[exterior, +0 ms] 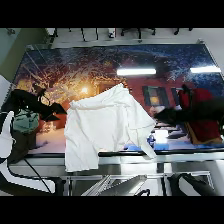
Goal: Fold the shirts.
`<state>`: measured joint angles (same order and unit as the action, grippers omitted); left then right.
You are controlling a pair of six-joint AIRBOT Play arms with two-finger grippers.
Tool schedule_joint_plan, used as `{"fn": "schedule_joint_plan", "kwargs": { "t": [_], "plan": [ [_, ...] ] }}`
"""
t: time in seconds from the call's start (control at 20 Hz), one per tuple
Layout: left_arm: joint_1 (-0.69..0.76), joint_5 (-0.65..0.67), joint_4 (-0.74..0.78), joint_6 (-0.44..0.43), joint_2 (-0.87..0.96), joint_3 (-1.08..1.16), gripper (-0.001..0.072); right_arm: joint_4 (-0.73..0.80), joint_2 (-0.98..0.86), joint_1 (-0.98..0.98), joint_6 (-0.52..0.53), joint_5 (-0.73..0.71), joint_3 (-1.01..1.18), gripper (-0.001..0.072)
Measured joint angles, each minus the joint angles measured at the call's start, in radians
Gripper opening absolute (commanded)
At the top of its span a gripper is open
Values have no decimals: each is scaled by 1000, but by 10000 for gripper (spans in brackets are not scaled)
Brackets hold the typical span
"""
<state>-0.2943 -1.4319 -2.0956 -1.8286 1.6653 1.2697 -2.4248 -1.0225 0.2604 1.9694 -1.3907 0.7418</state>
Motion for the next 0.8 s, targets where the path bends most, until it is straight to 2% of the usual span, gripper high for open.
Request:
{"fn": "schedule_joint_plan", "kwargs": {
  "t": [0.15, 0.3, 0.35, 0.4, 0.45, 0.5, 0.8],
  "plan": [
    [-39, -8, 17, -28, -38, -158, 686, 95, 147, -16, -4, 2, -190, 532],
    [-42, 15, -39, -71, -55, -256, 685, 186, 203, -37, -6, 11, -268, 532],
    [-32, 29, -57, -85, -58, -277, 661, 214, 210, -45, -6, 13, -281, 532],
    [-20, 46, -67, -94, -60, -291, 450, 242, 213, -57, -7, 13, -291, 532],
    [-5, 72, -71, -104, -60, -302, 179, 257, 214, -71, -10, 16, -297, 532],
    [8, 92, -71, -111, -57, -311, 19, 270, 213, -93, -10, 20, -302, 532],
    [60, 116, -90, -124, -60, -325, 19, 319, 140, -286, -19, 82, -313, 526]
  ]
}}
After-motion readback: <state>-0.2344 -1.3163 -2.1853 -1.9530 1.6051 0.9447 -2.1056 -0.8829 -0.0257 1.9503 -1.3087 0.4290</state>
